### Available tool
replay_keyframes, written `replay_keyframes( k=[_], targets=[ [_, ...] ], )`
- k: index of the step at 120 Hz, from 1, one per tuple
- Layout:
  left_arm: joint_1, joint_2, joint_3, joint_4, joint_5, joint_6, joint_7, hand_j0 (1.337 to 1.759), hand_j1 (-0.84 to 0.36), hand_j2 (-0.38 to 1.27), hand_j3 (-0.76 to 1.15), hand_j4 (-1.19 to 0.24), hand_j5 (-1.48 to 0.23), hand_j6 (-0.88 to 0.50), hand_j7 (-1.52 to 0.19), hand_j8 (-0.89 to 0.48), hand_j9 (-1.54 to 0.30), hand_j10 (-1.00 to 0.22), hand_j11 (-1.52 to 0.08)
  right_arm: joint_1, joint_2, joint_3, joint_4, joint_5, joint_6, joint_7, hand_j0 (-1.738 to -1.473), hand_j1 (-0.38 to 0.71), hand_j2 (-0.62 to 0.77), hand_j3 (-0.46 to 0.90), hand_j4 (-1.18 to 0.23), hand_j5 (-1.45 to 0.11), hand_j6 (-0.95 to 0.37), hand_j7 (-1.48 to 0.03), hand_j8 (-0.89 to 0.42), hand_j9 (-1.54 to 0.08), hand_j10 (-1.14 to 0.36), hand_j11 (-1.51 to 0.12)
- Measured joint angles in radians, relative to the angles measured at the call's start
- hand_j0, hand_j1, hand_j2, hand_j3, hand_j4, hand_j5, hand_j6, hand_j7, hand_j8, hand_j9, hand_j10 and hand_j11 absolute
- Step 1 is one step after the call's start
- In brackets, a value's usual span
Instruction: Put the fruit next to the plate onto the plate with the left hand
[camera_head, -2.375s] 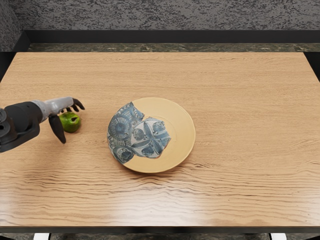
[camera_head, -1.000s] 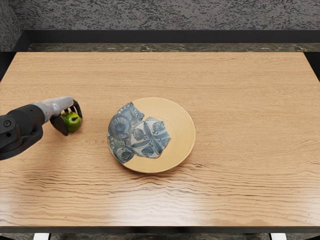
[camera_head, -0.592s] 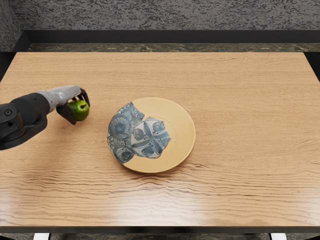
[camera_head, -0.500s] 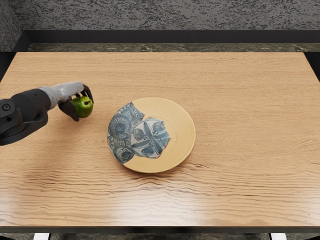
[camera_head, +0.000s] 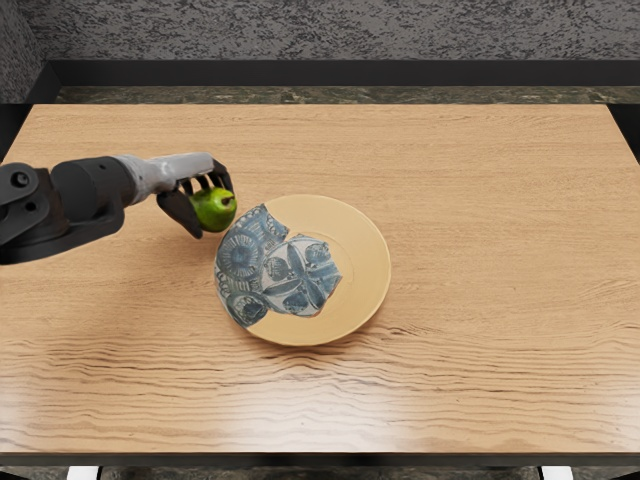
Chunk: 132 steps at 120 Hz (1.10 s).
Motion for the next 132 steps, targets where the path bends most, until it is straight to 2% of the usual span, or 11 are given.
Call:
replay_keyframes(
  k=[18, 47, 53, 58, 59, 76, 78, 96, 110, 132],
  targets=[
    [0.0, -0.019, -0.033, -0.018, -0.018, -0.04, 0.0, 1.653, -0.38, 0.4, 0.0, -0.46, -0.8, -0.31, -0.78, -0.3, -0.77, -0.53, -0.77, 0.0, 0.0, 0.0, 0.0, 0.0, 0.0, 0.0, -1.658, -0.35, 0.0, 0.0, 0.0, 0.0, 0.0, 0.0, 0.0, 0.0, 0.0, 0.0],
    [0.0, -0.072, -0.064, -0.029, -0.04, -0.089, 0.0, 1.653, -0.39, 0.39, 0.0, -0.45, -0.8, -0.3, -0.78, -0.29, -0.77, -0.52, -0.78, 0.0, 0.0, 0.0, 0.0, 0.0, 0.0, 0.0, -1.658, -0.35, 0.0, 0.0, 0.0, 0.0, 0.0, 0.0, 0.0, 0.0, 0.0, 0.0],
    [0.0, -0.088, -0.069, -0.03, -0.044, -0.097, 0.0, 1.652, -0.36, 0.34, 0.0, -0.46, -0.8, -0.31, -0.78, -0.3, -0.77, -0.53, -0.77, 0.0, 0.0, 0.0, 0.0, 0.0, 0.0, 0.0, -1.658, -0.35, 0.0, 0.0, 0.0, 0.0, 0.0, 0.0, 0.0, 0.0, 0.0, 0.0],
    [0.001, -0.095, -0.071, -0.03, -0.047, -0.102, 0.0, 1.653, -0.36, 0.34, 0.0, -0.46, -0.8, -0.31, -0.78, -0.31, -0.77, -0.53, -0.77, 0.0, 0.0, 0.0, 0.0, 0.0, 0.0, 0.0, -1.658, -0.35, 0.0, 0.0, 0.0, 0.0, 0.0, 0.0, 0.0, 0.0, 0.0, 0.0],
    [0.001, -0.095, -0.072, -0.03, -0.047, -0.103, 0.0, 1.653, -0.38, 0.38, 0.0, -0.47, -0.8, -0.31, -0.78, -0.31, -0.77, -0.53, -0.78, 0.0, 0.0, 0.0, 0.0, 0.0, 0.0, 0.0, -1.658, -0.35, 0.0, 0.0, 0.0, 0.0, 0.0, 0.0, 0.0, 0.0, 0.0, 0.0],
    [0.013, -0.118, -0.068, -0.025, -0.049, -0.114, 0.0, 1.653, -0.33, 0.31, 0.0, -0.49, -0.79, -0.33, -0.77, -0.33, -0.77, -0.54, -0.77, 0.0, 0.0, 0.0, 0.0, 0.0, 0.0, 0.0, -1.658, -0.35, 0.0, 0.0, 0.0, 0.0, 0.0, 0.0, 0.0, 0.0, 0.0, 0.0],
    [0.014, -0.119, -0.067, -0.024, -0.049, -0.116, 0.0, 1.653, -0.34, 0.35, 0.0, -0.49, -0.79, -0.33, -0.77, -0.33, -0.77, -0.54, -0.77, 0.0, 0.0, 0.0, 0.0, 0.0, 0.0, 0.0, -1.658, -0.35, 0.0, 0.0, 0.0, 0.0, 0.0, 0.0, 0.0, 0.0, 0.0, 0.0],
    [0.015, -0.118, -0.06, -0.017, -0.049, -0.123, 0.0, 1.654, -0.35, 0.34, 0.0, -0.49, -0.78, -0.33, -0.76, -0.32, -0.76, -0.54, -0.76, 0.0, 0.0, 0.0, 0.0, 0.0, 0.0, 0.0, -1.658, -0.35, 0.0, 0.0, 0.0, 0.0, 0.0, 0.0, 0.0, 0.0, 0.0, 0.0],
    [0.016, -0.119, -0.059, -0.015, -0.048, -0.128, 0.001, 1.655, -0.3, 0.27, 0.0, -0.52, -0.74, -0.37, -0.74, -0.35, -0.74, -0.54, -0.74, 0.0, 0.0, 0.0, 0.0, 0.0, 0.0, 0.0, -1.658, -0.35, 0.0, 0.0, 0.0, 0.0, 0.0, 0.0, 0.0, 0.0, 0.0, 0.0],
    [0.015, -0.118, -0.065, -0.015, -0.118, -0.141, 0.006, 1.657, -0.07, 0.14, 0.0, -0.34, -0.47, -0.28, -0.47, -0.27, -0.47, -0.35, -0.47, 0.0, 0.0, 0.0, 0.0, 0.0, 0.0, 0.0, -1.658, -0.35, 0.0, 0.0, 0.0, 0.0, 0.0, 0.0, 0.0, 0.0, 0.0, 0.0]
  ],
)
